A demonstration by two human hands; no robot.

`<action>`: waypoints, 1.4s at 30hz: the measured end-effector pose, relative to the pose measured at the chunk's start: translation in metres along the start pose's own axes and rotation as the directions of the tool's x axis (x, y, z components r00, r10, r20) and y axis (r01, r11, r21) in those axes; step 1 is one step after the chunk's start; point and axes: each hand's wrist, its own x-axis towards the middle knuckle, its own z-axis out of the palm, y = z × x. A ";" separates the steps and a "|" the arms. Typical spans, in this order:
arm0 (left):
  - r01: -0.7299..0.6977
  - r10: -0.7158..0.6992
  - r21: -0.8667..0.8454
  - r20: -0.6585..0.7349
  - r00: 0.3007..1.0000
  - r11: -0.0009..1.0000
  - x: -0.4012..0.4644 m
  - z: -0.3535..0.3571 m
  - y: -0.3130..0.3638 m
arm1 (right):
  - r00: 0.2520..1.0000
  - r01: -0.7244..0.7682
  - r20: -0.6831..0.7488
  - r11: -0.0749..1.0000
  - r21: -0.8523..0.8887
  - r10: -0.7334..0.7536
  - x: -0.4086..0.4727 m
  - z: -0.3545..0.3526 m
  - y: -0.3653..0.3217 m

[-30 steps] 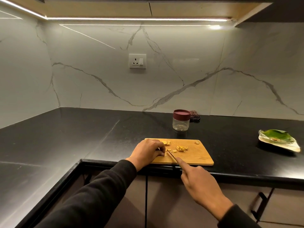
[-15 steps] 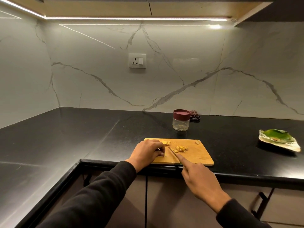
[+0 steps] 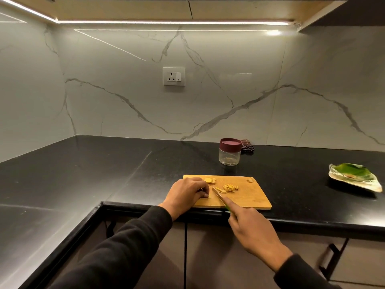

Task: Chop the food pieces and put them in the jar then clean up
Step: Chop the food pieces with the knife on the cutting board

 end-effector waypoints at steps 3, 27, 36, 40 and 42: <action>-0.009 0.009 -0.001 -0.008 1.000 1.000 -0.001 0.000 0.000 | 1.000 0.015 0.002 1.000 0.020 -0.015 0.002 0.001 -0.002; 0.026 -0.027 -0.018 -0.023 0.999 0.999 -0.001 0.000 0.001 | 0.995 0.051 0.077 0.994 0.093 -0.059 0.015 0.003 -0.015; 0.066 -0.066 -0.008 -0.015 0.998 0.998 0.000 0.001 0.003 | 0.995 0.036 0.085 0.995 0.091 -0.044 0.013 0.005 -0.016; 0.083 -0.082 0.006 -0.025 0.996 0.997 0.000 0.001 0.003 | 0.996 0.032 0.084 0.996 0.087 -0.039 0.011 0.008 -0.017; 0.084 -0.084 0.006 -0.023 0.996 0.996 -0.001 0.000 0.003 | 0.996 0.032 0.080 0.997 0.076 -0.038 0.008 0.008 -0.017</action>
